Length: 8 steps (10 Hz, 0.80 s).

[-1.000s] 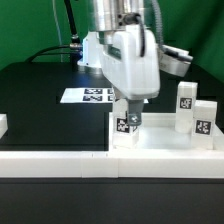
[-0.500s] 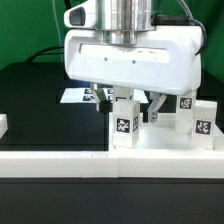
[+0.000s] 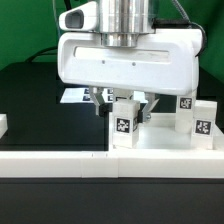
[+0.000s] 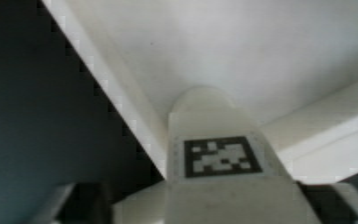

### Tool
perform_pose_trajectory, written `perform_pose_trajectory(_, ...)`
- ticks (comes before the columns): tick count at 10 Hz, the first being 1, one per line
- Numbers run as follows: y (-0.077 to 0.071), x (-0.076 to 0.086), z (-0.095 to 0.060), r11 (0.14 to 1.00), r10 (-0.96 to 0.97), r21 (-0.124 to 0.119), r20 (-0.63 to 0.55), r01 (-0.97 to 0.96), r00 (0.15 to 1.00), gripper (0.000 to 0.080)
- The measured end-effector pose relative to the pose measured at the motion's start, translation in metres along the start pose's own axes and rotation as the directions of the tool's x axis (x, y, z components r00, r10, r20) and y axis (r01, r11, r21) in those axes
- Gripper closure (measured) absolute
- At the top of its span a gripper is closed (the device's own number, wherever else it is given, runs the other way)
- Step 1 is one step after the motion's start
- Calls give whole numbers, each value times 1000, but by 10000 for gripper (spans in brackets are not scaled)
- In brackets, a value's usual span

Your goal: Assemble square table

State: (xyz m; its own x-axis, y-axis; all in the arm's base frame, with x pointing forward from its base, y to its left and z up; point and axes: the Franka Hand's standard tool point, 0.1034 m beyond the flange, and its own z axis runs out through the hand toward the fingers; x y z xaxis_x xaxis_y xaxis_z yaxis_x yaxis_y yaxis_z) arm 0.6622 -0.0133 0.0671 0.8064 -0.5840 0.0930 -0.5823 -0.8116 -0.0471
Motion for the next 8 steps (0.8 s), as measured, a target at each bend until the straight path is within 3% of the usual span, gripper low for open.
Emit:
perform_pose_trajectory(1, 0, 0, 0, 998, 64, 0, 1, -64, 998, 394)
perform_pose_trajectory(2, 0, 0, 0, 992, 125, 0, 1, -125, 992, 511)
perform_pose_trajectory(5, 0, 0, 1, 933, 361, 1, 1, -361, 933, 511)
perform_pose_trajectory(6, 1, 1, 1, 877, 481, -3, 7, -481, 877, 511)
perform_pose_trajectory(8, -1, 1, 2, 652, 757, 3, 52, -758, 651, 511)
